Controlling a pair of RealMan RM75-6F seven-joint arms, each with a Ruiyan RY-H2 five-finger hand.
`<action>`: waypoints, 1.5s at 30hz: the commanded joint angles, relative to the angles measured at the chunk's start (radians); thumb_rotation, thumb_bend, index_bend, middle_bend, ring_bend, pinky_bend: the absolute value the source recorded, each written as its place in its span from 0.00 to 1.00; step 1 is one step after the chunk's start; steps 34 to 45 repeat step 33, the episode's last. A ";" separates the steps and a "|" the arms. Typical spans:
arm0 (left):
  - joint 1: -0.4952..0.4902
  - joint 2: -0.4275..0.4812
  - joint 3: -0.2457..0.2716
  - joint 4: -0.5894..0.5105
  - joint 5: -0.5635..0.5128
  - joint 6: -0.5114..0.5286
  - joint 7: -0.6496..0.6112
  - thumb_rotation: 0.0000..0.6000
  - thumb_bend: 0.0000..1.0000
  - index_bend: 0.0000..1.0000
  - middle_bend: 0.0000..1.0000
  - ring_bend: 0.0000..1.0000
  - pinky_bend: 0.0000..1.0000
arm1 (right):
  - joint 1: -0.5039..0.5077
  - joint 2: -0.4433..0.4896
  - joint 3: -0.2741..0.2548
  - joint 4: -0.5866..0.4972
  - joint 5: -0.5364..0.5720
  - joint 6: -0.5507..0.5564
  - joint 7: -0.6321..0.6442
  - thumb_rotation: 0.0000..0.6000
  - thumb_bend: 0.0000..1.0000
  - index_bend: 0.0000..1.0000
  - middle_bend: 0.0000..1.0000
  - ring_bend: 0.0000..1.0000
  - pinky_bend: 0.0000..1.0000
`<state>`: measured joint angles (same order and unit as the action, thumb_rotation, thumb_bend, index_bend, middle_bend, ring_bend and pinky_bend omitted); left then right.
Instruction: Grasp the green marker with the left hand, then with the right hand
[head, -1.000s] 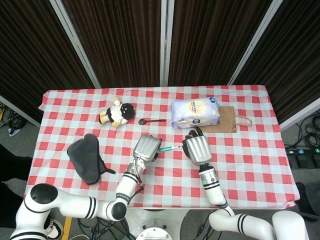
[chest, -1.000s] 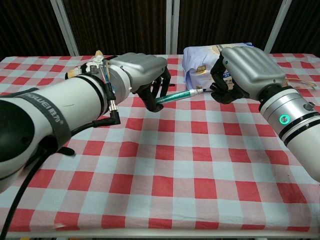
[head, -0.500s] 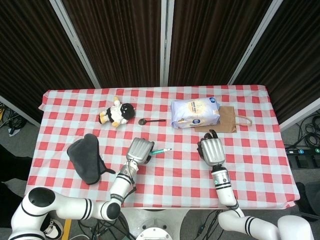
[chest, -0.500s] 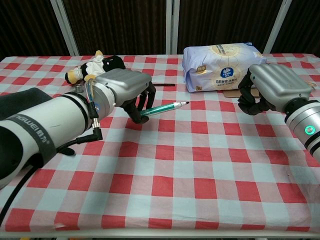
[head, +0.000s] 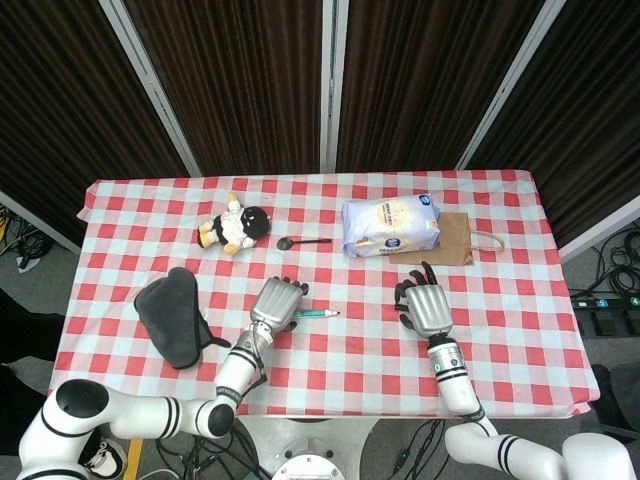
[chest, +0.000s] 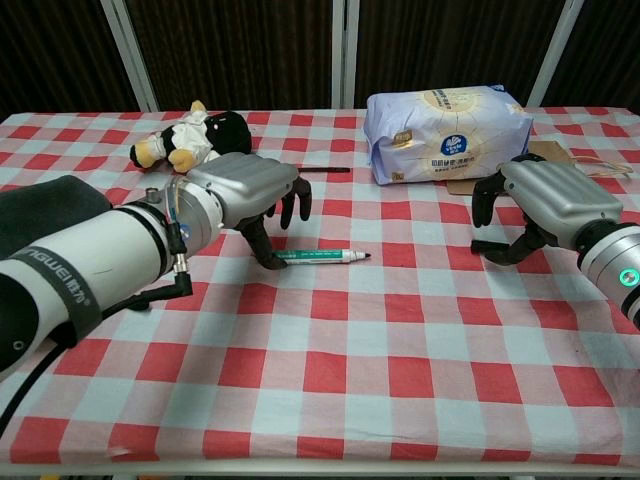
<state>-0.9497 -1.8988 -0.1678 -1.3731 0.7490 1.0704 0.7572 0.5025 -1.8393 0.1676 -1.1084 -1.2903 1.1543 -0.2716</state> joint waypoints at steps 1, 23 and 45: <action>0.008 0.005 -0.004 -0.003 0.016 0.007 -0.012 1.00 0.16 0.32 0.37 0.34 0.43 | -0.004 0.020 0.002 -0.030 0.007 -0.006 0.005 1.00 0.02 0.38 0.32 0.09 0.00; 0.531 0.323 0.188 -0.071 0.456 0.594 -0.526 1.00 0.13 0.31 0.29 0.23 0.23 | -0.342 0.395 -0.117 -0.218 -0.149 0.407 0.317 1.00 0.00 0.20 0.18 0.00 0.00; 0.764 0.384 0.307 -0.030 0.490 0.620 -0.669 1.00 0.13 0.30 0.27 0.21 0.23 | -0.406 0.385 -0.210 -0.194 -0.242 0.420 0.304 1.00 0.01 0.16 0.18 0.00 0.00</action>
